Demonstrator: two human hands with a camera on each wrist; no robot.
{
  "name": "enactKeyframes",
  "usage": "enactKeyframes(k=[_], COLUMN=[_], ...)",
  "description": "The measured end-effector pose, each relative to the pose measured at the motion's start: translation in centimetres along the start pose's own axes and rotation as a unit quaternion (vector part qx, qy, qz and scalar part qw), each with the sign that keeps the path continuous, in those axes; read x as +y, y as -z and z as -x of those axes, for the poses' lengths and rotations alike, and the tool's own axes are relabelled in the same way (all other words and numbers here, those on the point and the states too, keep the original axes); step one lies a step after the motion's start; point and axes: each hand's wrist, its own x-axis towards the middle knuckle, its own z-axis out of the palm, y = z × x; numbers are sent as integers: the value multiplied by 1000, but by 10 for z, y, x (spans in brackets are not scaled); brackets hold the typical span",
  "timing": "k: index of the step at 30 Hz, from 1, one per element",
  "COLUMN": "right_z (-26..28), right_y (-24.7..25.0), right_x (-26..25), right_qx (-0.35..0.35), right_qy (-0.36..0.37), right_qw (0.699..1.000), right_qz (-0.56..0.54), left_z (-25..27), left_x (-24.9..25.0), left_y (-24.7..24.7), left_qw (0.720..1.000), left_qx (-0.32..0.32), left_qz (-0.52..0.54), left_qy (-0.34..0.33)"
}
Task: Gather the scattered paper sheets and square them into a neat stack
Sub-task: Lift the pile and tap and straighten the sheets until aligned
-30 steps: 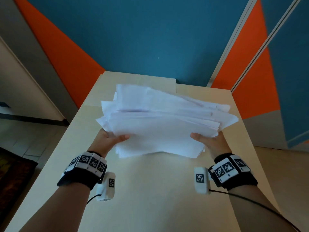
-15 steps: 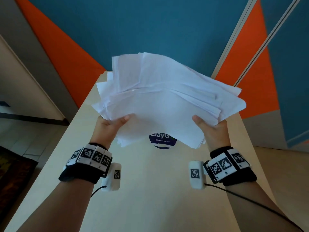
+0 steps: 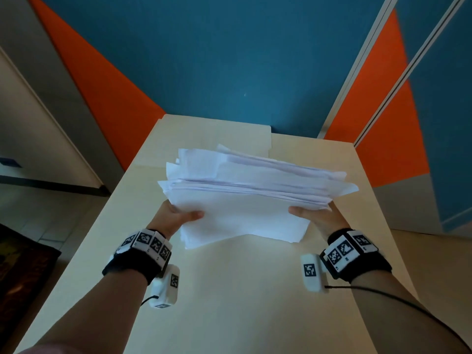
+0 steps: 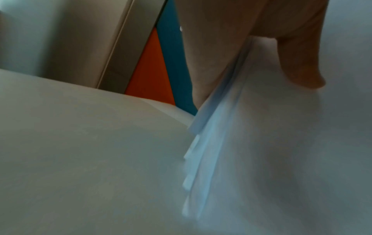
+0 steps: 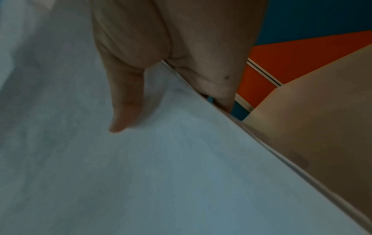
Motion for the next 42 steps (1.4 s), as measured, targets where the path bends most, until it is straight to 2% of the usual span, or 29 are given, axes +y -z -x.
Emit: enactKeyframes(k=[4, 10, 13, 17, 21, 24, 26, 28, 30, 32, 42], right_z=[-1, -1, 2, 4, 8, 8, 10, 12, 9, 3, -11], right_y=[-2, -5, -4, -6, 1, 13, 14, 2, -16, -31, -48], right_x=[-4, 11, 10, 5, -10, -35, -55, -74, -86, -90, -95], right_qx=[9, -11, 21, 11, -24, 27, 66, 46, 6, -3, -17], right_qy=[32, 14, 25, 39, 90, 174, 273, 390, 445, 468, 525], right_qw=[999, 1000, 999, 999, 994, 982, 959, 900, 846, 810, 755], right_qz=[-24, -8, -16, -29, -65, -69, 40, 191, 294, 353, 393], left_z=[0, 8, 10, 5, 7, 8, 9, 9, 8, 7, 5], left_x=[1, -7, -2, 9, 4, 3, 3, 3, 3, 2, 2], left_y=[-4, -2, -1, 0, -1, 0, -1, -2, -3, -2, -3], left_qw=[1000, 999, 999, 999, 999, 999, 999, 999, 999, 999, 999], left_qx=[23, 27, 31, 24, 25, 19, 13, 13, 15, 19, 12], left_qz=[7, -30, -25, 19, 31, 36, 38, 33, 32, 33, 42], left_qy=[0, 33, 11, -23, -20, -22, -23, -28, -31, -31, -32])
